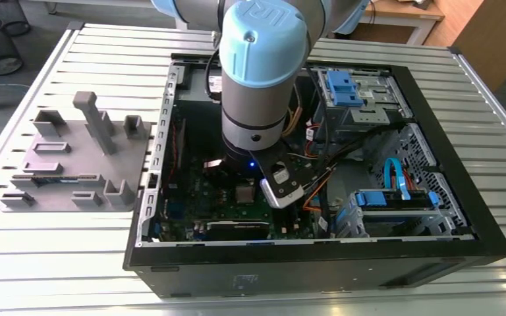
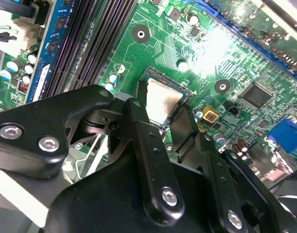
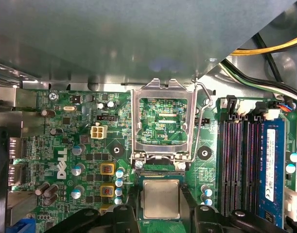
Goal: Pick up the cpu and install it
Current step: 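Place the cpu into insertion slot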
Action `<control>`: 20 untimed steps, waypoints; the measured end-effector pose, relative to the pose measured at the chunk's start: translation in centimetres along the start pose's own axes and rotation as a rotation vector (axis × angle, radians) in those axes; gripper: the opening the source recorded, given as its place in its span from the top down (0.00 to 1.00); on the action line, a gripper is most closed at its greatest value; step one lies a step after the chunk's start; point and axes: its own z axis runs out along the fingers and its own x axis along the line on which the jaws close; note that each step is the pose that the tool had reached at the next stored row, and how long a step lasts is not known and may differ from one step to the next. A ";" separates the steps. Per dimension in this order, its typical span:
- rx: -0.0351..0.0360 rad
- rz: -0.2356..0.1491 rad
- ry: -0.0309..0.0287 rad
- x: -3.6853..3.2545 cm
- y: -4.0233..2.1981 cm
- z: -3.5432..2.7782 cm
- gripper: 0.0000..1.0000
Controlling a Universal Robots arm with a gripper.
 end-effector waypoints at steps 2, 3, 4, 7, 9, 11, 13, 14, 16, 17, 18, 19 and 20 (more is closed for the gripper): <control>0.0003 0.000 -0.0005 -0.02 0.00 0.00 0.55; 0.0002 0.000 -0.0001 -0.01 0.00 0.00 0.61; 0.0003 0.000 0.0001 -0.01 0.00 0.00 0.62; 0.0004 0.000 0.0000 0.00 0.00 0.00 0.62; 0.0005 0.000 0.0000 0.00 0.00 0.00 0.62; 0.0003 0.000 -0.0001 0.00 0.01 -0.05 0.62; -0.0002 0.000 0.0006 -0.01 0.02 -0.31 0.62; 0.0000 0.000 0.0013 -0.01 0.01 -0.47 0.62; -0.0007 0.000 0.0024 -0.04 0.01 -0.64 0.62; -0.0011 0.000 0.0023 -0.04 0.02 -0.64 0.62; -0.0012 0.000 0.0023 -0.04 0.02 -0.64 0.62; -0.0011 0.000 0.0023 -0.04 0.02 -0.63 0.62; -0.0012 0.000 0.0022 -0.05 0.02 -0.56 0.62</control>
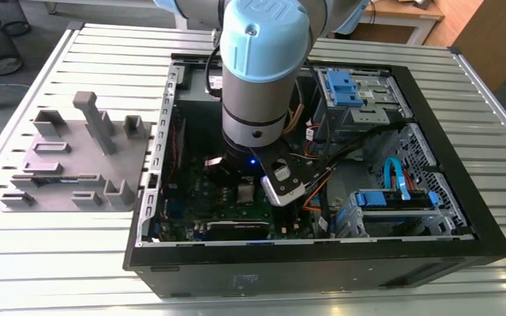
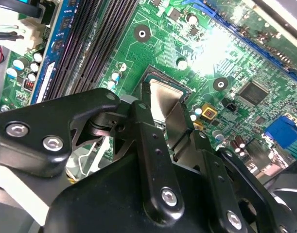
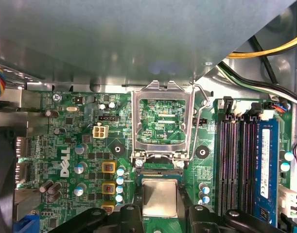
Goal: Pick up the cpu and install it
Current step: 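Place the cpu into insertion slot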
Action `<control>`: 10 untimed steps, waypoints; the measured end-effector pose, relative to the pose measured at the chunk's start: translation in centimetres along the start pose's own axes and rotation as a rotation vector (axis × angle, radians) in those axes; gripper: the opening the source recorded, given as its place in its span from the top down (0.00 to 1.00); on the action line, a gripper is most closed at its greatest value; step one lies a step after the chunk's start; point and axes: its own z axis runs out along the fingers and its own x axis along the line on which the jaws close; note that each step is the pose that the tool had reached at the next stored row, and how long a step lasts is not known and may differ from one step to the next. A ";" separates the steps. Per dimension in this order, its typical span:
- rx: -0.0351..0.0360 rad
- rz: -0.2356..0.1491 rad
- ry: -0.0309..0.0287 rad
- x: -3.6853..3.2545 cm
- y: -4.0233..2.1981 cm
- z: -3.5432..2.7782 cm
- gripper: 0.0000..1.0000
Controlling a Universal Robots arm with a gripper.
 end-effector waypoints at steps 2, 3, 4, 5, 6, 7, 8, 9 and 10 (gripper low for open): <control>0.0002 -0.001 0.0000 0.00 -0.01 0.25 0.62; 0.0004 -0.001 0.0001 0.00 -0.02 0.29 0.62; 0.0005 -0.001 0.0003 0.00 -0.02 0.29 0.62; 0.0006 -0.001 0.0003 0.00 -0.02 0.28 0.62; 0.0006 -0.001 0.0003 0.00 -0.01 0.29 0.62; 0.0006 -0.001 0.0003 0.00 -0.02 0.29 0.62; 0.0006 -0.001 0.0003 0.00 -0.01 0.29 0.62; 0.0005 -0.001 0.0002 0.00 -0.01 0.29 0.62; 0.0005 -0.001 0.0004 0.00 -0.01 0.29 0.62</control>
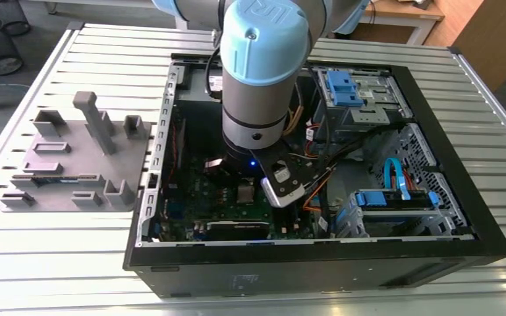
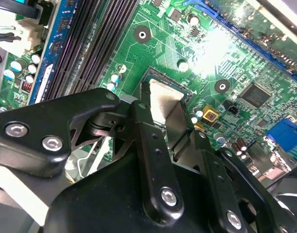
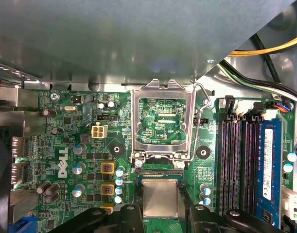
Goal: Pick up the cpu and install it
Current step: 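Place the cpu into insertion slot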
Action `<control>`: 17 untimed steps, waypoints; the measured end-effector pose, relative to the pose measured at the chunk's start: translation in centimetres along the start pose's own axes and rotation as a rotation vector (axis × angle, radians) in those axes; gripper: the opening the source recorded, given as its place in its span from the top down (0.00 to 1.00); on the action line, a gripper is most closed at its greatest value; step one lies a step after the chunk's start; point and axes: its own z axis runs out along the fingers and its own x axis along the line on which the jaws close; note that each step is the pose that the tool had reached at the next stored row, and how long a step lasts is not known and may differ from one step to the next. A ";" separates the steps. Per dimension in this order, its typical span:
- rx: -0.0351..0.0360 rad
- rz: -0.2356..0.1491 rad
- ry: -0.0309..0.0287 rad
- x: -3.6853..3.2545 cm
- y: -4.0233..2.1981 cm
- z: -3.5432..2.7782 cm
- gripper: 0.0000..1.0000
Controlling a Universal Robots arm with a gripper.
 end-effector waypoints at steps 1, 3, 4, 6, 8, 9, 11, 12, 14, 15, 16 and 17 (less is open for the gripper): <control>0.0000 0.000 0.0005 0.02 0.00 0.00 0.60; 0.0000 0.000 -0.0001 0.01 0.00 0.00 0.60; 0.0000 0.000 -0.0001 0.01 0.00 0.00 0.54; -0.0004 0.000 -0.0003 0.00 0.00 0.06 0.54; -0.0001 0.000 -0.0002 0.00 0.00 0.23 0.54; 0.0003 0.000 0.0000 0.00 -0.01 0.27 0.54; 0.0006 0.000 0.0003 0.01 -0.02 0.35 0.54; 0.0007 0.000 0.0003 0.01 -0.02 0.36 0.54; 0.0002 0.000 0.0000 0.00 -0.01 0.39 0.54; 0.0001 0.000 -0.0001 0.00 -0.01 0.39 0.54; 0.0001 0.000 0.0000 0.00 -0.01 0.39 0.54; 0.0001 0.000 -0.0002 0.00 -0.01 0.39 0.54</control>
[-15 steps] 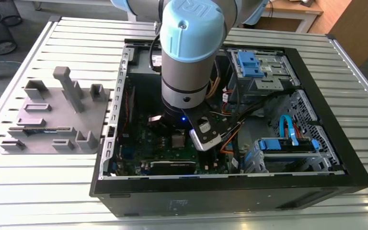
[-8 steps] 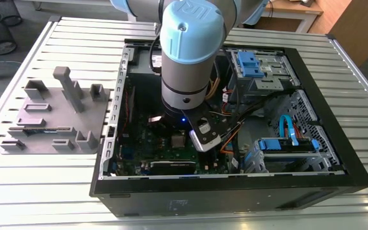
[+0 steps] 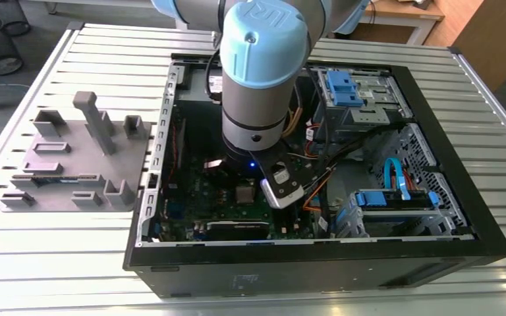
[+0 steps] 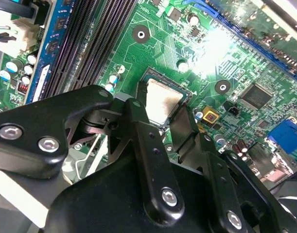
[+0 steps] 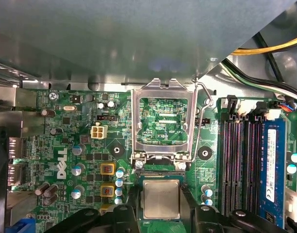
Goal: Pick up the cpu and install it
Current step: 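Place the cpu into insertion slot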
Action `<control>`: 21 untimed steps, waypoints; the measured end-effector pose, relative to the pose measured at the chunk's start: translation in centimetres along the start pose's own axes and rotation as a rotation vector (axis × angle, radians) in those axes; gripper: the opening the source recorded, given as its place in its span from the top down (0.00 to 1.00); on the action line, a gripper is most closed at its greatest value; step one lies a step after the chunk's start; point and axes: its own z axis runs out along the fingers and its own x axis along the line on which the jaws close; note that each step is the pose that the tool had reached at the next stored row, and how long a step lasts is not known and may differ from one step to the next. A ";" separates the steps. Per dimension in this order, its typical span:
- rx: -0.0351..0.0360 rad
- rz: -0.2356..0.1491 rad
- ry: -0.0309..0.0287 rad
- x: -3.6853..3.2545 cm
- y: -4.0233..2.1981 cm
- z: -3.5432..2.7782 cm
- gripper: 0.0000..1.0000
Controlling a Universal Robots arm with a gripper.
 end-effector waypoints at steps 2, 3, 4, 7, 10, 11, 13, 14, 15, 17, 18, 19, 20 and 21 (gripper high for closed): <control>0.0001 0.000 0.0000 -0.01 0.00 0.00 0.56; 0.0001 0.000 0.0002 -0.01 0.00 0.00 0.60; 0.0000 0.000 0.0001 -0.01 0.00 0.01 0.61; 0.0000 0.000 0.0001 0.00 0.00 0.02 0.61; 0.0000 0.000 0.0002 0.01 0.00 0.02 0.61; -0.0001 0.000 0.0001 0.00 0.00 0.03 0.61; -0.0001 0.000 0.0001 0.00 0.00 0.03 0.61; 0.0000 0.000 0.0002 0.00 0.00 0.03 0.61; -0.0001 0.000 0.0001 0.00 0.00 0.03 0.61; -0.0001 0.000 0.0001 0.00 0.00 0.04 0.61; -0.0001 0.000 0.0002 0.00 0.00 0.04 0.61; -0.0003 0.000 0.0001 0.00 0.00 0.01 0.61; -0.0007 0.000 0.0002 0.00 0.01 -0.03 0.61; -0.0011 0.000 0.0005 0.00 0.01 -0.08 0.61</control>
